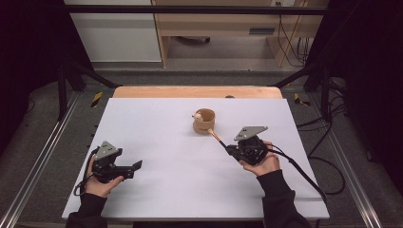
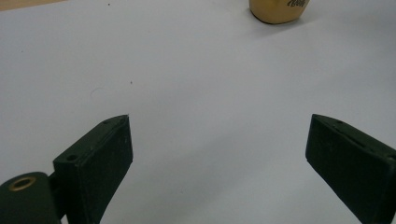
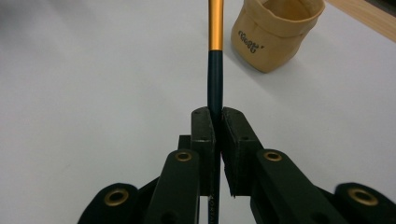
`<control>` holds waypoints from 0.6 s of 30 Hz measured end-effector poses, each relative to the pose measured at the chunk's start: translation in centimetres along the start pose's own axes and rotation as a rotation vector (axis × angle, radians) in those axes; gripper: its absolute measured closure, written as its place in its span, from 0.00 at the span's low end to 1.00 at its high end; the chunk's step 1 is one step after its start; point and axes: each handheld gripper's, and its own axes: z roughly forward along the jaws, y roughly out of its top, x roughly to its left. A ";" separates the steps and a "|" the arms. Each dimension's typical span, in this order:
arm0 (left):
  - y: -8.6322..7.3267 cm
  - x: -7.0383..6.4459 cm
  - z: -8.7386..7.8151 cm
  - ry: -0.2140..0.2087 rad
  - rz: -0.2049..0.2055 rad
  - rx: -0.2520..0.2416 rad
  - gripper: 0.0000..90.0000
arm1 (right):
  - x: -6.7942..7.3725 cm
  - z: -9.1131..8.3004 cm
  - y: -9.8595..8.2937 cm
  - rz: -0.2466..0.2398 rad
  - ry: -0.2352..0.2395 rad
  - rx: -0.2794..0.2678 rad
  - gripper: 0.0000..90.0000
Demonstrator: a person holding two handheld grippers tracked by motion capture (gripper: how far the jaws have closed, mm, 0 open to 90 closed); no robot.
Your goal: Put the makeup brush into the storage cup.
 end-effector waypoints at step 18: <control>0.0 0.1 -0.1 0.003 0.009 0.005 0.08 | -0.6 -1.1 0.4 0.040 -0.050 -0.140 0.93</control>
